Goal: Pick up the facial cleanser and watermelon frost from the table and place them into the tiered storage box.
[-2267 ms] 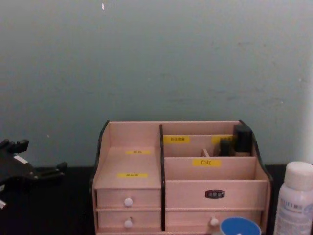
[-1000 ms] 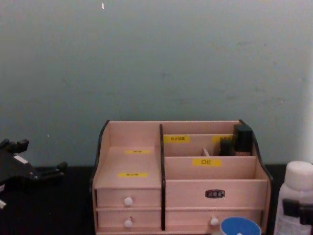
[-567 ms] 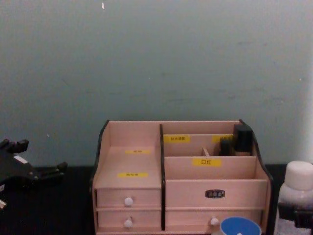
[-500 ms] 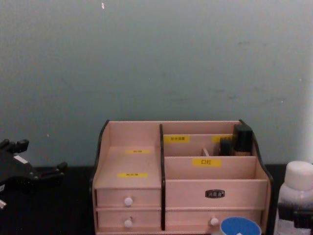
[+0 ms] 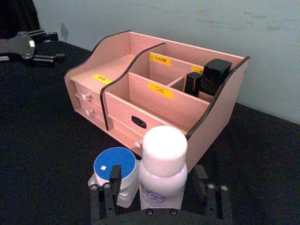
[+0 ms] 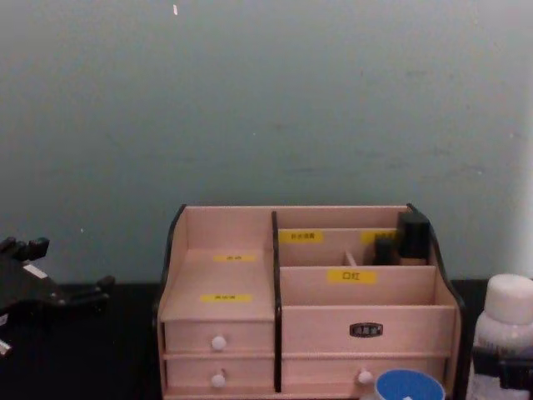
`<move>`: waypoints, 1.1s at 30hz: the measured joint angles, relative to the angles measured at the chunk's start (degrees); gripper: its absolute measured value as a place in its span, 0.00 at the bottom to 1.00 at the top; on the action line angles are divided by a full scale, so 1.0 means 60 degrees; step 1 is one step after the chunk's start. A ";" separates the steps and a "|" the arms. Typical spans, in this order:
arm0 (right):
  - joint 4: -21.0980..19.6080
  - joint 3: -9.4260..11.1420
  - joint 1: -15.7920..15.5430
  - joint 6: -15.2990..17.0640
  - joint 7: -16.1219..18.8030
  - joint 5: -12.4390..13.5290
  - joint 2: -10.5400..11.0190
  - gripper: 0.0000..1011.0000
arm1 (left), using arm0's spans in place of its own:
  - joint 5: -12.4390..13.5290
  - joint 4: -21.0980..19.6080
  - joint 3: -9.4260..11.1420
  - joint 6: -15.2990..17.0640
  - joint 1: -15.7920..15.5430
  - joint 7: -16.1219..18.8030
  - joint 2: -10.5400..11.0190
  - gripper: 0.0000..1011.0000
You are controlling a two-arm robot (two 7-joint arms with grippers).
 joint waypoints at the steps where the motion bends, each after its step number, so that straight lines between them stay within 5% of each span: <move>1: -0.0001 0.0001 -0.0001 -0.0001 0.0000 0.0001 0.0000 0.97 | 0.0000 0.0000 0.0000 0.0000 0.0000 0.0000 0.0000 0.99; 16: -0.0014 0.0014 -0.0012 -0.0004 -0.0007 0.0007 0.0011 0.59 | 0.0000 0.0001 0.0000 0.0000 0.0000 0.0000 0.0000 0.99; 33: -0.0387 0.0269 -0.0274 -0.0094 0.0094 0.0269 0.0170 0.59 | 0.0000 0.0000 0.0000 0.0000 -0.0001 0.0000 0.0000 0.99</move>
